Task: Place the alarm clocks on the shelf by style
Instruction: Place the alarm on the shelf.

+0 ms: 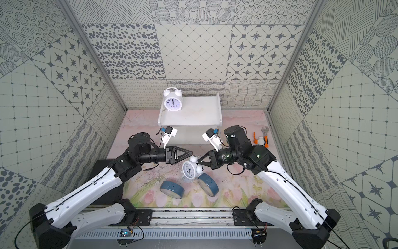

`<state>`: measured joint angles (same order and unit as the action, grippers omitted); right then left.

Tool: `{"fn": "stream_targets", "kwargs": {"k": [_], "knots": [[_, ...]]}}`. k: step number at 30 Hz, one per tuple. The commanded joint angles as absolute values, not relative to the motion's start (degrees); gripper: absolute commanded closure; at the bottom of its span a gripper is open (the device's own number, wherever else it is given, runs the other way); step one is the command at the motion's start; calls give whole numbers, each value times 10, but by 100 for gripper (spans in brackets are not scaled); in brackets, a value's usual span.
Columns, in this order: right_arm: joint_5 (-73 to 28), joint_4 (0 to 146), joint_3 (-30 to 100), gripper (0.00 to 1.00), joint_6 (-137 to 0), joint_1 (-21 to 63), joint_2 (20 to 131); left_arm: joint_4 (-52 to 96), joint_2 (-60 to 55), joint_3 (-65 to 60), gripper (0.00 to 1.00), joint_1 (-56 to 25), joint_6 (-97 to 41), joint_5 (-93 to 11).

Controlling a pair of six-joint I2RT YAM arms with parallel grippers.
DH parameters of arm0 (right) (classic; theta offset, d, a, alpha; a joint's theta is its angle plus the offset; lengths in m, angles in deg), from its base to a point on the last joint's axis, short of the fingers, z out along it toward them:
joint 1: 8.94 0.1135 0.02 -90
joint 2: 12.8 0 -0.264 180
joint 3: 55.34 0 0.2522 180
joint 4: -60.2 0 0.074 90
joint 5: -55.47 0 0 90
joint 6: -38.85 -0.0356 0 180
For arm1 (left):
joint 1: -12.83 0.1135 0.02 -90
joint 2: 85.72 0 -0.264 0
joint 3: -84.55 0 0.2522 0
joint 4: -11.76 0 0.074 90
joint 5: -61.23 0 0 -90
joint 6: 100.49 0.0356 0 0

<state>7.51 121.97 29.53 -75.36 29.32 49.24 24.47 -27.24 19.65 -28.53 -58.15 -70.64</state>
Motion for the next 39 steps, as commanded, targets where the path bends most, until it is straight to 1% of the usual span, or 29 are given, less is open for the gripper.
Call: {"fn": "stream_targets", "kwargs": {"k": [1,4,9,13,15,18,26,33,36,37,39], "knots": [[170,1113,321,100,-760,270,490,111,-265,194,0,-283,-610,-833],[224,1051,305,100,-796,245,493,71,-260,209,0,-283,-637,-839],[256,1018,299,100,-811,223,498,47,-251,219,1,-283,-659,-845],[291,956,287,100,-854,212,500,97,-254,213,3,-281,-630,-843],[309,931,284,100,-866,212,497,122,-267,219,0,-273,-609,-823],[325,914,278,100,-869,212,487,124,-281,232,0,-256,-609,-809],[342,860,269,100,-907,212,487,93,-259,234,0,-250,-642,-849],[357,767,263,100,-972,212,500,99,-274,244,0,-245,-639,-850],[348,797,267,100,-948,209,508,68,-284,251,0,-238,-663,-859],[345,807,268,100,-942,207,512,62,-287,253,2,-237,-666,-857],[334,827,266,100,-930,199,520,71,-292,253,10,-235,-665,-852]]}}
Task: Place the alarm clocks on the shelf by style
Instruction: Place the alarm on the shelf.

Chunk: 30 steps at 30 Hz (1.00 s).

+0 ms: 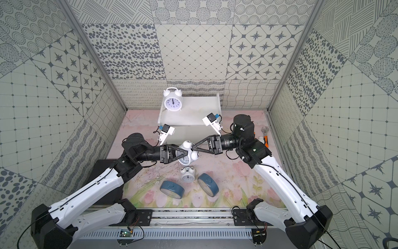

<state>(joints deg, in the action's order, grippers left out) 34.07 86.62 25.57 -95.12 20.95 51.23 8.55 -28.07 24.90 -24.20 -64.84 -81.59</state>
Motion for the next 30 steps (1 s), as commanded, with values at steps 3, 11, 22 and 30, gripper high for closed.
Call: {"fn": "stream_targets", "kwargs": {"k": [3,11,22,30], "knots": [[324,840,262,100,-922,193,525,87,-295,253,20,-234,-670,-848],[286,933,285,97,-868,188,540,65,-320,271,29,-233,-688,-818],[199,965,287,60,-873,191,535,-62,-309,318,62,-233,-771,-729],[-42,928,233,4,-905,266,450,-123,-311,335,64,-233,-807,-641]]}}
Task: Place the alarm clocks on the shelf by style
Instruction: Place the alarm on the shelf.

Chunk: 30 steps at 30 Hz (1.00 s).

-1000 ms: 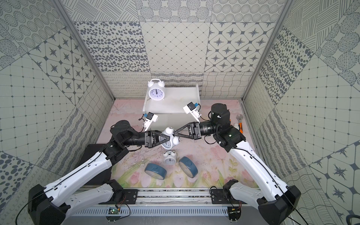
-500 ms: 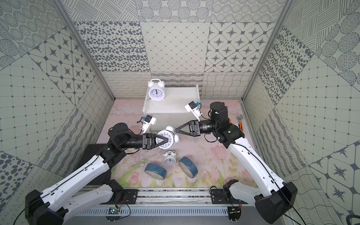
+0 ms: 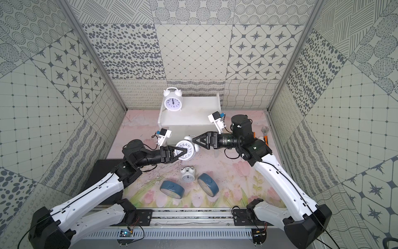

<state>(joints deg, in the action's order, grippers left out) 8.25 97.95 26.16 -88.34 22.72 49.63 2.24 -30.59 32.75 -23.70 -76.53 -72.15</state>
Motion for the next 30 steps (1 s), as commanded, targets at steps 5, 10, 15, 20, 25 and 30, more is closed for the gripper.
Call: {"fn": "stream_targets", "kwargs": {"k": [5,10,15,20,25,30], "knots": [[-234,803,116,1,-979,369,389,-152,-325,346,62,-233,-818,-600],[-210,684,62,3,-1036,375,396,-158,-336,355,62,-233,-827,-588],[-176,672,79,8,-1049,377,431,-179,-336,362,62,-233,-846,-593],[-152,611,72,13,-1062,384,449,-166,-345,361,62,-233,-838,-585],[-157,602,66,19,-1066,387,451,-162,-342,355,62,-233,-839,-594],[-146,598,69,29,-1072,387,457,-172,-333,356,62,-233,-848,-601]]}}
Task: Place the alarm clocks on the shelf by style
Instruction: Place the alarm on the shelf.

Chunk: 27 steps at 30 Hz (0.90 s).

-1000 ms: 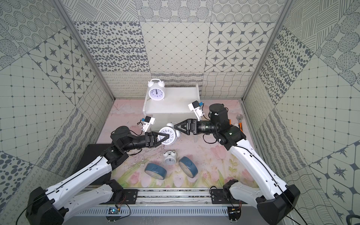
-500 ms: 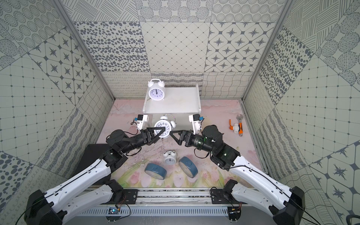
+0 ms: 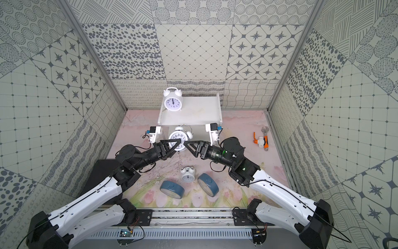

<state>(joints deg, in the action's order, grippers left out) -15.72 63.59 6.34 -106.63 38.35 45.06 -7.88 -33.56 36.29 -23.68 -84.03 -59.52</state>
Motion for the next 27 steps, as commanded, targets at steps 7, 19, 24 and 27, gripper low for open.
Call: {"fn": "stream_targets", "kwargs": {"k": [7,19,24,27], "knots": [[-129,586,75,38,-1081,387,474,-174,-332,358,62,-233,-848,-602],[-110,578,81,55,-1077,388,481,-146,-328,355,48,-233,-842,-612],[-99,627,101,59,-1051,377,470,-108,-333,340,16,-232,-820,-621],[-71,663,115,59,-1027,358,456,-67,-344,329,1,-233,-795,-624]]}}
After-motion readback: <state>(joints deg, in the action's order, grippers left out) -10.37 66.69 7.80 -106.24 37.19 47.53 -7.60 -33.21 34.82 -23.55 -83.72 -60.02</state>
